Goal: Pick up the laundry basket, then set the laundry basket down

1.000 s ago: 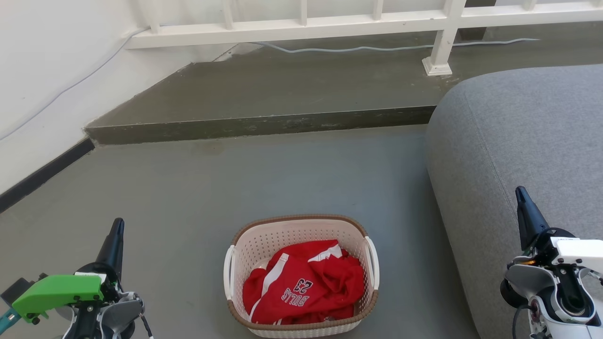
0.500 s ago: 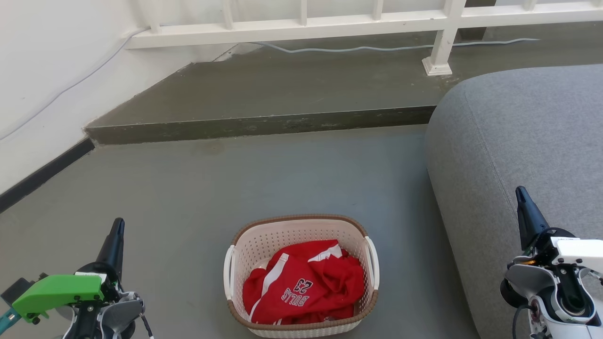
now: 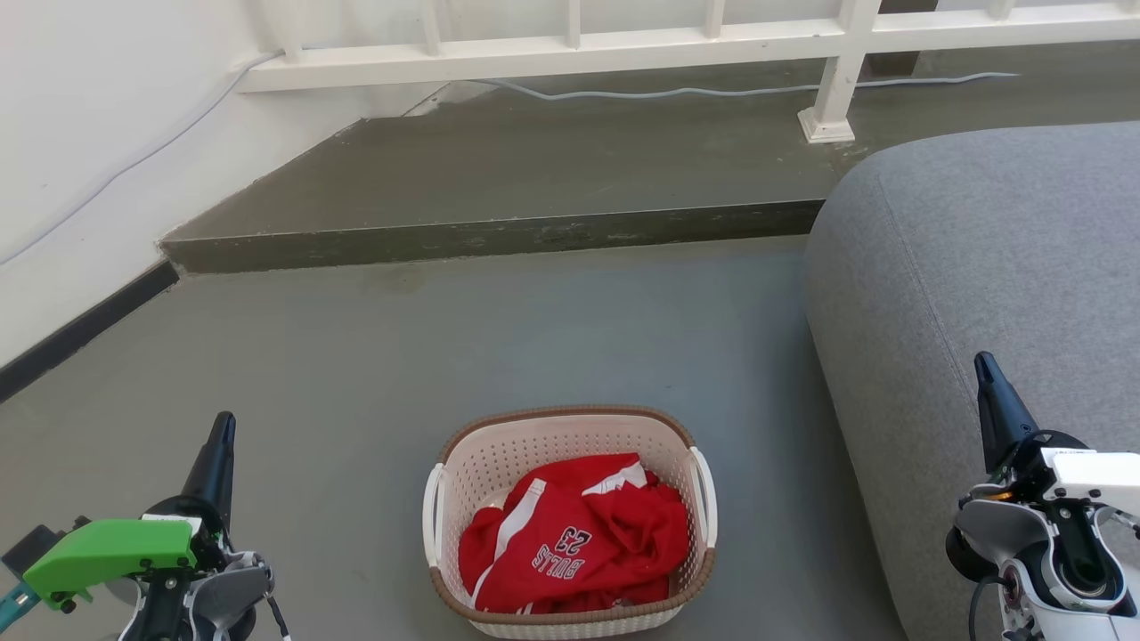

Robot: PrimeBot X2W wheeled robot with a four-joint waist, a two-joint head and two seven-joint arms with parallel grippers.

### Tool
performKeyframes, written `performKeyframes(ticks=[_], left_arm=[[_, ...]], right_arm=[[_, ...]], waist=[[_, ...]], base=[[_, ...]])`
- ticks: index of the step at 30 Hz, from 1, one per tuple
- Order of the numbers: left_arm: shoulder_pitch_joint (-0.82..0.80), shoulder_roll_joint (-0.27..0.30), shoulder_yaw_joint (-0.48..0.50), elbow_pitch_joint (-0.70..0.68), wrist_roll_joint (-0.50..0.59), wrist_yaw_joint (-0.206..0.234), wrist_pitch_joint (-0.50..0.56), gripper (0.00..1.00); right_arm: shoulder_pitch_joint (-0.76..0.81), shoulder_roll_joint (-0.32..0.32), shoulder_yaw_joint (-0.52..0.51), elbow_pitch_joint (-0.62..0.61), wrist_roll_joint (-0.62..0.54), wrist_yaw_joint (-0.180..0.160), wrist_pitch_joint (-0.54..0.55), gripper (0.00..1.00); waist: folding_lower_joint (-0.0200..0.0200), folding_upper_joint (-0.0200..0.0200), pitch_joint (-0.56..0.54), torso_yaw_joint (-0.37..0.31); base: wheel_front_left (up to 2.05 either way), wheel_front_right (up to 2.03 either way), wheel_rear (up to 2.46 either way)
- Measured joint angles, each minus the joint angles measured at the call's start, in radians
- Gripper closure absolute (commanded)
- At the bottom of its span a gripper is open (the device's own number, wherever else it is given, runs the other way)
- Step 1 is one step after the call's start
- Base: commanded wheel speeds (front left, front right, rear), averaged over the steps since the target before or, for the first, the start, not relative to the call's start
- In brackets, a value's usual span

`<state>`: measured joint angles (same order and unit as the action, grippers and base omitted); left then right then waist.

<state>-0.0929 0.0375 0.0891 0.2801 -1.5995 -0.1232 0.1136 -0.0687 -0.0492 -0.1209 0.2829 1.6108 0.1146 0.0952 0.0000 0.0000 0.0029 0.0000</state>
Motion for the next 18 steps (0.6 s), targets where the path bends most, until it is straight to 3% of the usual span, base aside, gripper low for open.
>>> performKeyframes(ticks=[18], left_arm=[[0.0,0.0,0.0,-0.001,0.0,0.0,0.0,1.0]], right_arm=[[0.0,0.0,-0.001,-0.001,0.0,0.003,0.003,1.0]], waist=[[0.0,0.0,0.0,0.0]], base=[[0.0,0.0,0.0]])
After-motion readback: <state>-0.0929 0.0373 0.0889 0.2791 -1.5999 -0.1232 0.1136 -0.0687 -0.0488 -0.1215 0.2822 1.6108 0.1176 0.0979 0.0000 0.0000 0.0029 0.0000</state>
